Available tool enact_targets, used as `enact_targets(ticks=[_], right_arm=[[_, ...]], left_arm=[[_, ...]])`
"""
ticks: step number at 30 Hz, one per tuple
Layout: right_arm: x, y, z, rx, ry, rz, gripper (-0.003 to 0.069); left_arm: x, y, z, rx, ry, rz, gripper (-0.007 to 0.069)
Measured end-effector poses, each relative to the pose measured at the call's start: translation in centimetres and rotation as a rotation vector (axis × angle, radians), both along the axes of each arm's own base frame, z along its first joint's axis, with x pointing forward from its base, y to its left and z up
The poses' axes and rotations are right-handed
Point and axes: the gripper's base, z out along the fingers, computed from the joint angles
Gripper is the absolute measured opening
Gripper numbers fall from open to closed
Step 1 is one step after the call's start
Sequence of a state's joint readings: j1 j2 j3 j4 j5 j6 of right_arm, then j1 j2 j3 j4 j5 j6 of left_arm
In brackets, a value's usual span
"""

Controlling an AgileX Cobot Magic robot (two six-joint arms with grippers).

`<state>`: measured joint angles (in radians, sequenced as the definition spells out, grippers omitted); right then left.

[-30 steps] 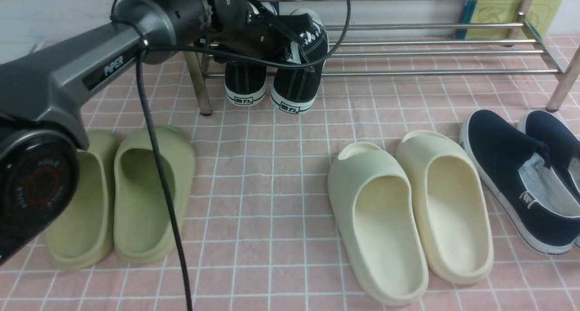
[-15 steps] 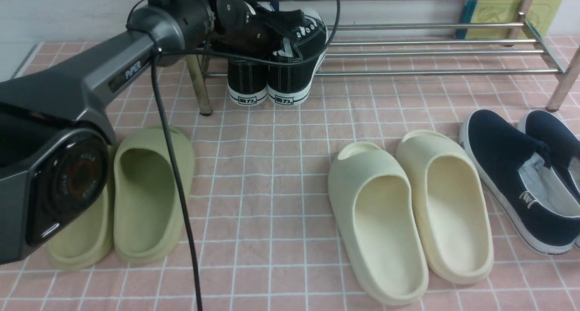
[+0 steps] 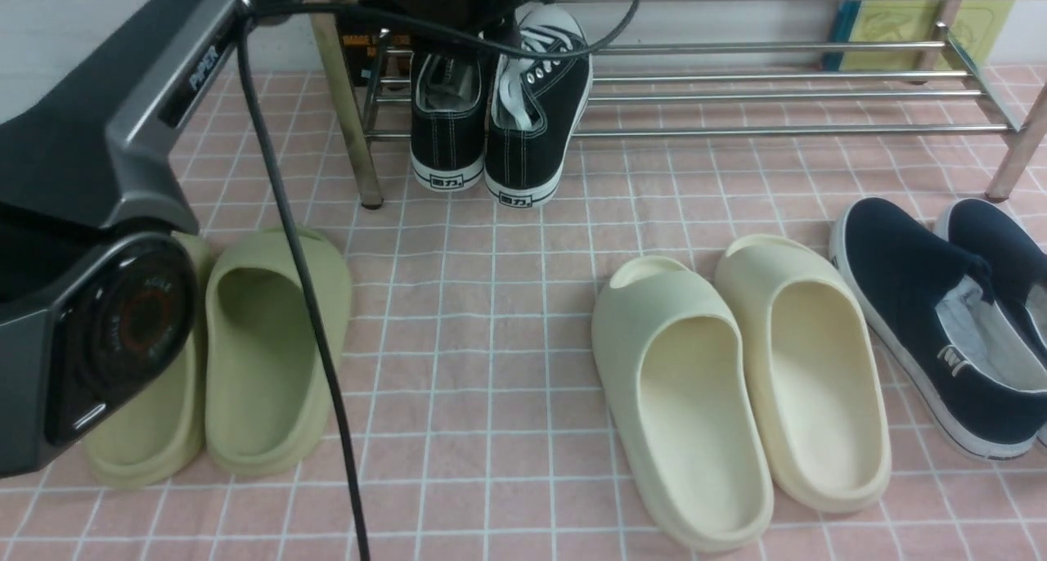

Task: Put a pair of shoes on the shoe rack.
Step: Use the left arm to put a shoe into the shoe rack

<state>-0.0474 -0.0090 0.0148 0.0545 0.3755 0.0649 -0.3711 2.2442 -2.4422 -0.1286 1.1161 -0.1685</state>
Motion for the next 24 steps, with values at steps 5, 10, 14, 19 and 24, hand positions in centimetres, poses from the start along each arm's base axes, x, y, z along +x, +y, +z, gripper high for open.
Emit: enact_targets(ticks=[5, 10, 14, 19, 24], right_arm=[[0.0, 0.0, 0.0, 0.000, 0.000, 0.000, 0.0239], [0.0, 0.0, 0.0, 0.000, 0.000, 0.000, 0.0239], [0.0, 0.0, 0.0, 0.000, 0.000, 0.000, 0.0239], [0.0, 0.0, 0.0, 0.000, 0.000, 0.000, 0.0239], [0.0, 0.0, 0.0, 0.000, 0.000, 0.000, 0.0239]], left_arm=[[-0.9, 0.0, -0.7, 0.089, 0.082, -0.073, 0.0143], [-1.8, -1.9, -5.2, 0.172, 0.214, -0.155, 0.0003], [-2.3, -3.0, -7.5, 0.190, 0.244, -0.184, 0.0002], [-1.0, -3.7, -8.4, 0.137, 0.134, -0.131, 0.0002], [-0.4, -4.2, -7.9, 0.090, 0.048, -0.102, 0.0002]])
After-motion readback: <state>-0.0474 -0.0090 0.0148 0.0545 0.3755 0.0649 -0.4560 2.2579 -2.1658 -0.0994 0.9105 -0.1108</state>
